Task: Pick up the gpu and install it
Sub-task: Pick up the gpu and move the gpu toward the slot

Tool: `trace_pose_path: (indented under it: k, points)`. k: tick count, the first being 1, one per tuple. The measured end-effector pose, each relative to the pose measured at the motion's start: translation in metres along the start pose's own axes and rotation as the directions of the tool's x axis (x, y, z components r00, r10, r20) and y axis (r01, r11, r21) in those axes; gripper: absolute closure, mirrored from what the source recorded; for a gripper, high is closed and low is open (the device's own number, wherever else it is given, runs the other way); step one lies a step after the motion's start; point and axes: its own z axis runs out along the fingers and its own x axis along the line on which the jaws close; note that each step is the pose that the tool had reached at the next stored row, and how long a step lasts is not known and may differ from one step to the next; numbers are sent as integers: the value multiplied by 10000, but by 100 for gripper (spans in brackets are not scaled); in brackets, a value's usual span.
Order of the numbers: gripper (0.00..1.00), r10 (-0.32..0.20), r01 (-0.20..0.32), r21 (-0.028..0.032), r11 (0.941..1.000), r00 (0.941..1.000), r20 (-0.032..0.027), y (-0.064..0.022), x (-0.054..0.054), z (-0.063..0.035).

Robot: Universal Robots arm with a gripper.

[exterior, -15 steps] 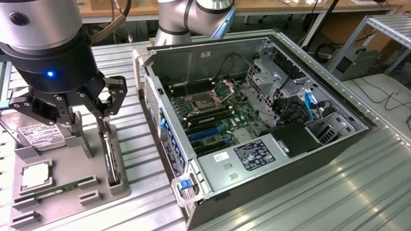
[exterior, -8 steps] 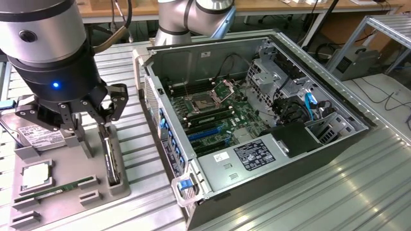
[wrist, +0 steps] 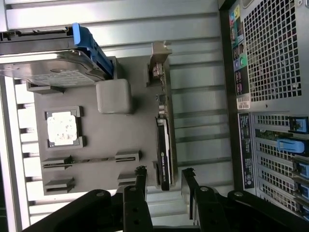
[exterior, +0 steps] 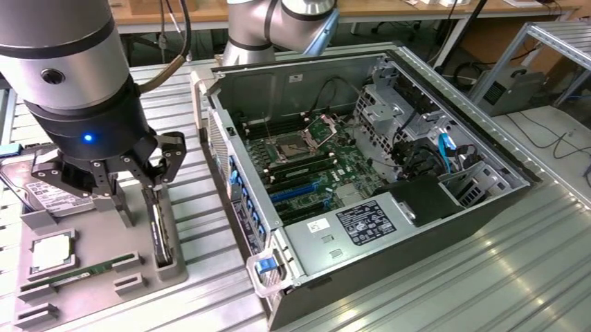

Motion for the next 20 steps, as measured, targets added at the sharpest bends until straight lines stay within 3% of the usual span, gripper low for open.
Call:
trace_pose_path:
  k: [4, 20]
  points:
    - [58, 8, -8, -1, 10000, 10000, 2, -3, 2, 72]
    - [58, 9, -9, 0, 10000, 10000, 1, 51, -31, 88]
